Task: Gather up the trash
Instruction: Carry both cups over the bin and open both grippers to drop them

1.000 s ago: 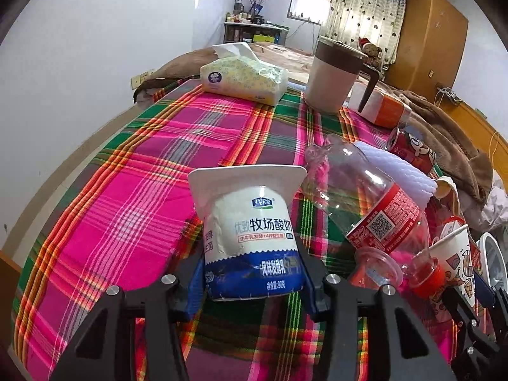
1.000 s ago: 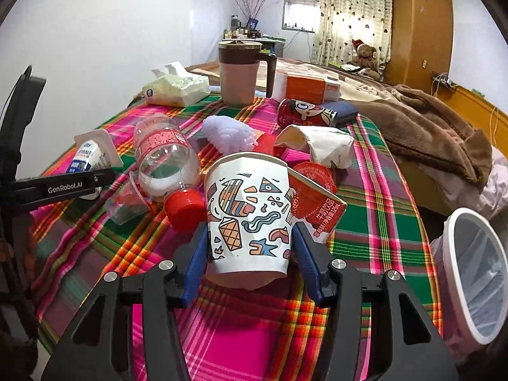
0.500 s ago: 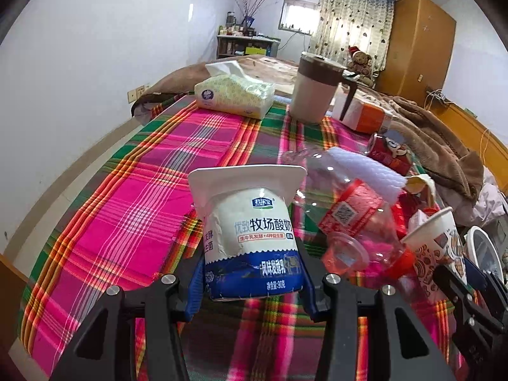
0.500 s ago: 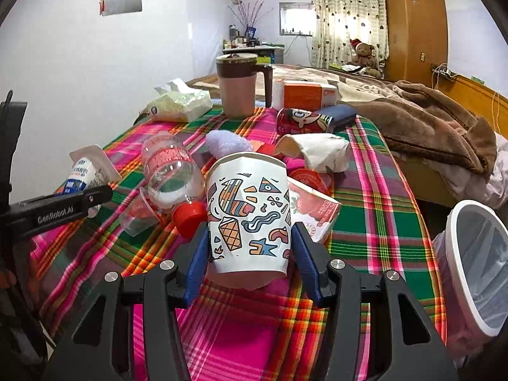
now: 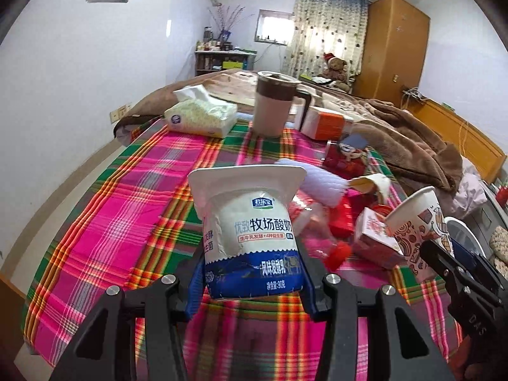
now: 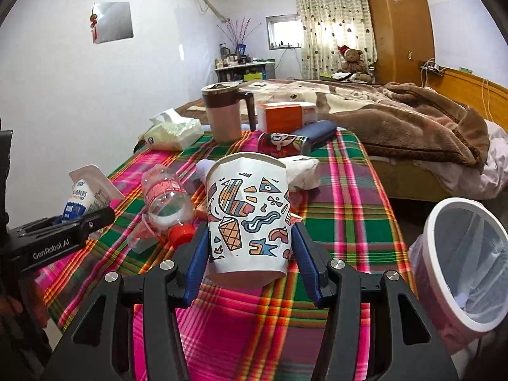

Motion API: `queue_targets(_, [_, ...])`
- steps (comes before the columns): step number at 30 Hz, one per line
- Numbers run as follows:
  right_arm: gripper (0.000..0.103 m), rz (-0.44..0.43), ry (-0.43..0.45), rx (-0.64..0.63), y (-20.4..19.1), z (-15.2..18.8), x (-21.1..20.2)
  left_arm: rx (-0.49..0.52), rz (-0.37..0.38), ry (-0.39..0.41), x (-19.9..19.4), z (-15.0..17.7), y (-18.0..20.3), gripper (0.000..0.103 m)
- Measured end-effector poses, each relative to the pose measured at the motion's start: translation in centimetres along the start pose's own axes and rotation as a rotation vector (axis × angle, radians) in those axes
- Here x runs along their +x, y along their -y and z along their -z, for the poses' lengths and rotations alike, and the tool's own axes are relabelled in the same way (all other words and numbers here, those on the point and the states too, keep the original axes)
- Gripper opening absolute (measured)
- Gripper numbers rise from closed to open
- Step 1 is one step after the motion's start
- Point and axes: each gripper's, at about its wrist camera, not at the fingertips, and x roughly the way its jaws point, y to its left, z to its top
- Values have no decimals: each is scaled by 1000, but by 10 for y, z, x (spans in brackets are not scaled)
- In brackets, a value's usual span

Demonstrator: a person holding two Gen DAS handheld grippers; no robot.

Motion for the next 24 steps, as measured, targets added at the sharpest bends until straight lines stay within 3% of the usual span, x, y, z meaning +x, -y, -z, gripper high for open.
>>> queue_targets(24, [53,181,126,137,102,-10,-54,235,209,38,-16,-3,160,49])
